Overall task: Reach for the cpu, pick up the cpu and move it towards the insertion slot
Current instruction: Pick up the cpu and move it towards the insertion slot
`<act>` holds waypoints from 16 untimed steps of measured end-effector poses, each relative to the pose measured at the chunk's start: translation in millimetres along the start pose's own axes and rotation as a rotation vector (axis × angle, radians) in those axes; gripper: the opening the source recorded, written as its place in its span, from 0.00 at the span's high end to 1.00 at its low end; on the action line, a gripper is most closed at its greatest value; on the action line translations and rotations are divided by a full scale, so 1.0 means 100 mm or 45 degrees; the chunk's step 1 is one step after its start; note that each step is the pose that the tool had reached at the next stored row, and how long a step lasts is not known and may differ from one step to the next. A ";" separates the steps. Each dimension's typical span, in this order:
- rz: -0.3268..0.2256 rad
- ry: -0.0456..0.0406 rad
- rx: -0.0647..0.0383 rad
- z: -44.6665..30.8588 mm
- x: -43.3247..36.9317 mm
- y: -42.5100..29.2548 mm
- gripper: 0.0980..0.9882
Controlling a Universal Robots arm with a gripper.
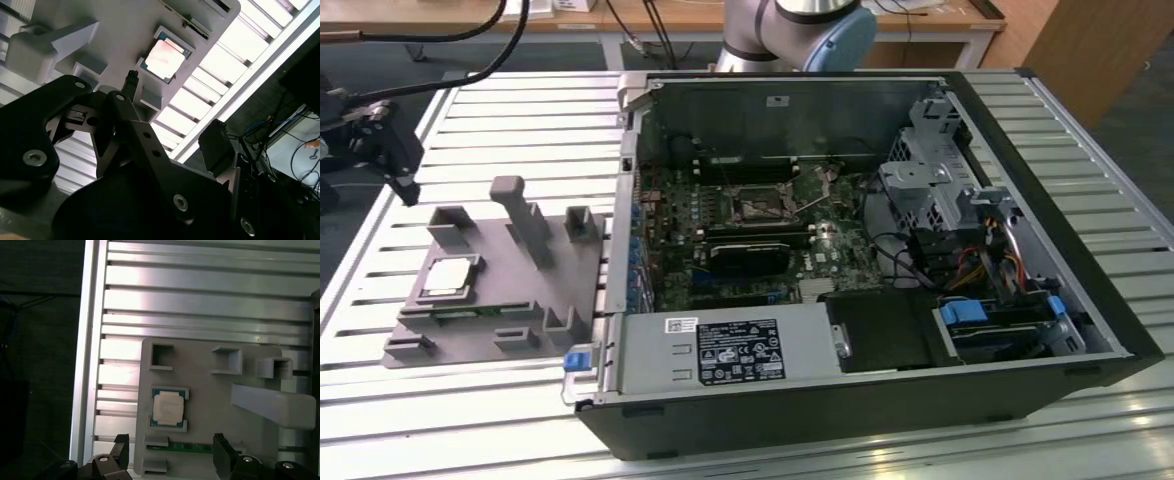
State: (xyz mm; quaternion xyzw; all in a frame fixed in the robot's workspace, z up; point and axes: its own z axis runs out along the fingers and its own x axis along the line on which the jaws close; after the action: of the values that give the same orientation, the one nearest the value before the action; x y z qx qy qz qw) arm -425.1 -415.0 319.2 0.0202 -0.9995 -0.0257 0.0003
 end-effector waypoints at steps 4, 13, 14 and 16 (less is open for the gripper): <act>0.000 0.000 -0.006 0.072 0.000 -0.012 0.26; 0.000 -0.001 -0.012 0.235 0.001 -0.026 0.26; 0.000 -0.001 -0.012 0.253 0.000 -0.027 0.26; 0.000 -0.001 -0.012 0.289 0.000 -0.029 0.26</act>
State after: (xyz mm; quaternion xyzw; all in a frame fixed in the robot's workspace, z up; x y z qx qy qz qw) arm -425.1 -416.5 290.2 0.0204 -0.9993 -0.0305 0.0002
